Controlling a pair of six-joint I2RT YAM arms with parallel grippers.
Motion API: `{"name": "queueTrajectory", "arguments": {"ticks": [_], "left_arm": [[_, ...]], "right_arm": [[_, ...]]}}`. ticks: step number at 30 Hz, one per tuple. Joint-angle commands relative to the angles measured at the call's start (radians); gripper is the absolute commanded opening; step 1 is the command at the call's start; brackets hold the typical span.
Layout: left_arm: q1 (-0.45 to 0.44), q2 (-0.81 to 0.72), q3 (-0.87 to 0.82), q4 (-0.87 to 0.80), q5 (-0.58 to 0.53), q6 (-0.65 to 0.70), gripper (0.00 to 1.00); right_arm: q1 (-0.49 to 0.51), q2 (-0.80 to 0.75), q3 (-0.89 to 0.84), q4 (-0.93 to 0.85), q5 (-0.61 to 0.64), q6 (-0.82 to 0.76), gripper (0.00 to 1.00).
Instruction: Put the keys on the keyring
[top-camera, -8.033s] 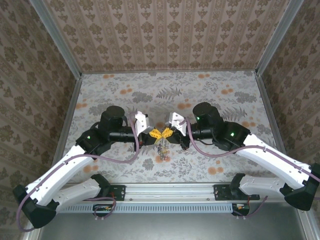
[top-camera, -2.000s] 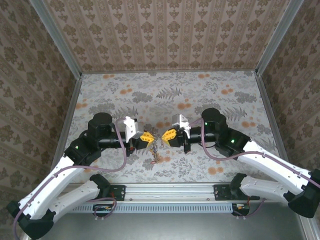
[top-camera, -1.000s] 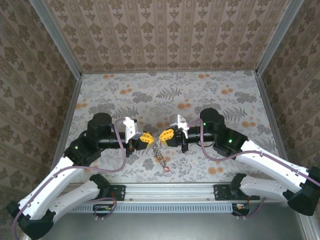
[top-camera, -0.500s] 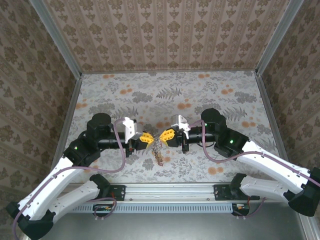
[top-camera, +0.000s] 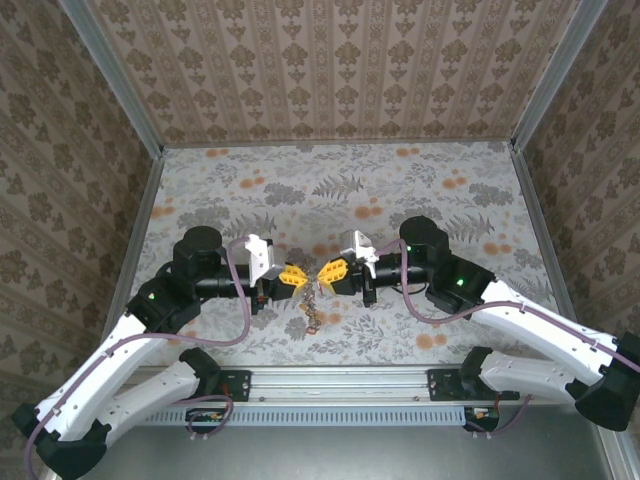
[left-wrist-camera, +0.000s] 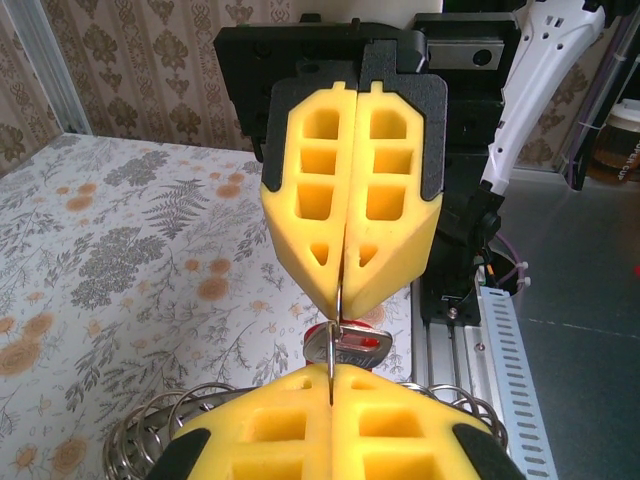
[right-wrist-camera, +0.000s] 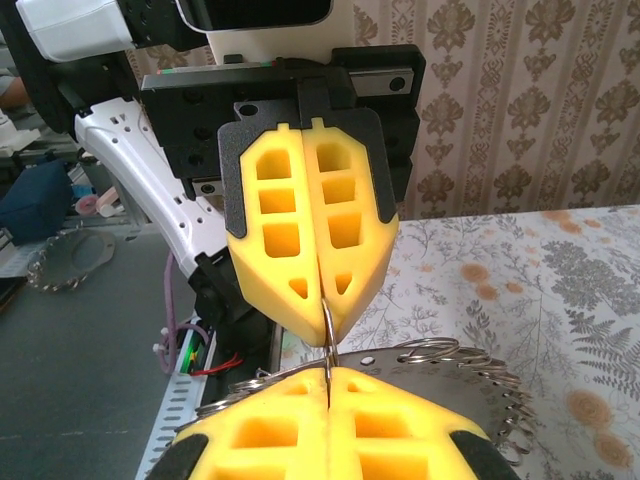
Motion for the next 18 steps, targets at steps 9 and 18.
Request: {"name": "queueTrajectory", "arguments": {"ticks": [9, 18], "left_arm": [[-0.012, -0.023, 0.012, 0.051, 0.032, 0.019, 0.0], [-0.014, -0.025, 0.014, 0.05, 0.032, 0.019, 0.0]], "right_arm": [[0.007, -0.024, 0.008, 0.035, 0.011, -0.006, 0.0], [0.007, -0.035, -0.004, 0.026, 0.029, -0.018, 0.0]]}}
